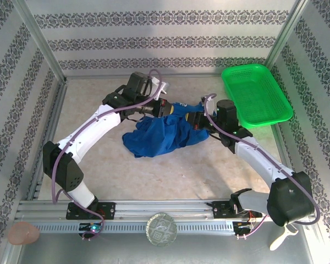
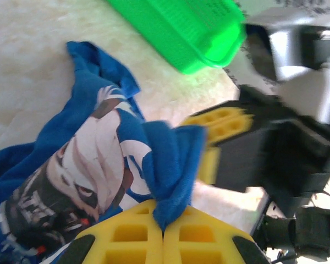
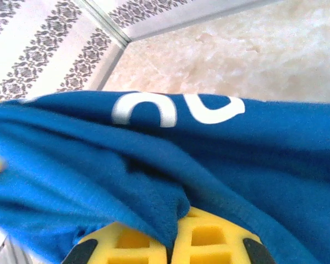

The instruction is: Fold the inside-out t-shirt

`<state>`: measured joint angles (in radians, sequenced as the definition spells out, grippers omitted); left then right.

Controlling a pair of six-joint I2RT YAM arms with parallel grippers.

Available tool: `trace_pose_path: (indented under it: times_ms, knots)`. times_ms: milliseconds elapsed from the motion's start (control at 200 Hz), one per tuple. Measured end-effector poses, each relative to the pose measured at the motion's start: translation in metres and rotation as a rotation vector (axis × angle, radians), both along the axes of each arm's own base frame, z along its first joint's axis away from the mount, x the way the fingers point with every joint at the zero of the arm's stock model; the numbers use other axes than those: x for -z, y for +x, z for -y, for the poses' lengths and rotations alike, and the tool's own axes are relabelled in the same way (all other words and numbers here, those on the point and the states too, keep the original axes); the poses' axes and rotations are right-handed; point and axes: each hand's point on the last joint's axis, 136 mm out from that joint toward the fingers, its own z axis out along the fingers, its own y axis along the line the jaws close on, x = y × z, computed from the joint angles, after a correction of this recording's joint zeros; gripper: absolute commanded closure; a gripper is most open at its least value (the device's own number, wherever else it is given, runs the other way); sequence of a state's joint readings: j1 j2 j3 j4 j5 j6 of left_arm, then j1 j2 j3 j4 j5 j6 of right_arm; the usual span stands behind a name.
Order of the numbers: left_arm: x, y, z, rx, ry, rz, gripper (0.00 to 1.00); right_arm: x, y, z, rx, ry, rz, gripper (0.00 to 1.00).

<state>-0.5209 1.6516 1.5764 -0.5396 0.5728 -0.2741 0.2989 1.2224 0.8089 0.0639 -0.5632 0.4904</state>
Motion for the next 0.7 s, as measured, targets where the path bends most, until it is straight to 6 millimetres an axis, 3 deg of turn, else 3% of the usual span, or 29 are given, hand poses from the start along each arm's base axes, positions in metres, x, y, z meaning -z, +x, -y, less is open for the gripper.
trace_pose_path:
  times_ms: [30,120,210,275,355,465,570,699]
  knots:
    - [0.007,0.006,-0.006,-0.023,0.003,-0.015,0.79,-0.004,-0.003,0.0,-0.017,0.014,0.004,1.0]
    - [0.031,0.029,-0.023,-0.097,0.005,-0.075,0.6,-0.017,-0.021,-0.002,-0.081,0.057,0.024,1.0]
    - [0.06,0.047,-0.039,-0.161,0.015,-0.128,0.5,-0.024,-0.041,-0.004,-0.134,0.088,0.036,1.0]
    - [0.079,0.046,-0.046,-0.187,0.02,-0.163,0.44,-0.025,-0.05,-0.004,-0.157,0.102,0.037,1.0]
    - [0.1,0.033,-0.048,-0.202,0.017,-0.197,0.39,-0.02,-0.054,-0.002,-0.168,0.11,0.021,1.0]
    - [0.114,-0.004,-0.045,-0.203,0.027,-0.206,0.35,-0.013,-0.052,0.003,-0.156,0.117,-0.013,1.0]
    - [0.101,-0.038,-0.029,-0.178,0.003,-0.135,0.32,-0.01,-0.052,0.006,-0.151,0.122,-0.027,1.0]
    - [0.08,-0.058,-0.005,-0.146,-0.067,-0.036,0.31,-0.007,-0.052,0.008,-0.148,0.126,-0.041,1.0]
